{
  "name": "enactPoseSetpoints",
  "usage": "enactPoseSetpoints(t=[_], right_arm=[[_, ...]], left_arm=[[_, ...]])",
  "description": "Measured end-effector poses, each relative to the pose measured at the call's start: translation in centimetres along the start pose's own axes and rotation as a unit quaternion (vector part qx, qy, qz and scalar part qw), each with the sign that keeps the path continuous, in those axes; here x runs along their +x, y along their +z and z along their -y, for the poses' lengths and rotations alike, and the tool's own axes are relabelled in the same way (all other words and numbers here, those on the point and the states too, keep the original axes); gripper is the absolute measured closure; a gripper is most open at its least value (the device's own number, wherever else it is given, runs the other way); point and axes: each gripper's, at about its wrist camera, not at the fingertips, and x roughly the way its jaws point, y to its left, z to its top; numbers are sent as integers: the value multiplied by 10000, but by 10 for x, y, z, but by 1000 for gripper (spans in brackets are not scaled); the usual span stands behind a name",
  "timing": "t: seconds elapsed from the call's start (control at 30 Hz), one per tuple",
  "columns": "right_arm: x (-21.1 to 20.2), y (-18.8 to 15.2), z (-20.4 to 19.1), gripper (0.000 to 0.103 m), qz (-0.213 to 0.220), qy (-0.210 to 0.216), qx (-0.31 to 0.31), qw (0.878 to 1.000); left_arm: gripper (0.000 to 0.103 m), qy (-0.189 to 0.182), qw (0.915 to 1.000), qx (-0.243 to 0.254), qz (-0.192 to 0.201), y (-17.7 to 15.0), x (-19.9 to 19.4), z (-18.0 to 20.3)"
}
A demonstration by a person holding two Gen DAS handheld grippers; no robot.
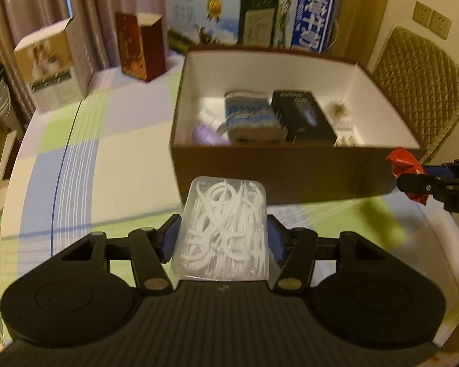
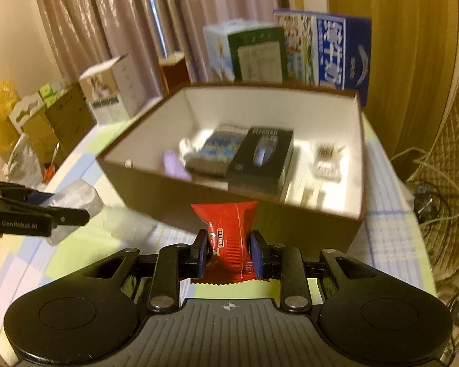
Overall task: Organize objects
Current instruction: 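Carry the cable case and red packet into the box and release both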
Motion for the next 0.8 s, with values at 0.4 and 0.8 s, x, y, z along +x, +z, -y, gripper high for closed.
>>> enactPoseSetpoints(t=[0.4, 0.8], right_arm=[[6, 56, 30, 77, 388, -267, 126, 9988], [53, 82, 65, 77, 135, -688, 225, 9973]], left_arm=[[49, -121, 9986, 305, 408, 56, 15, 16], [49, -169, 9977, 540, 369, 104, 61, 23]])
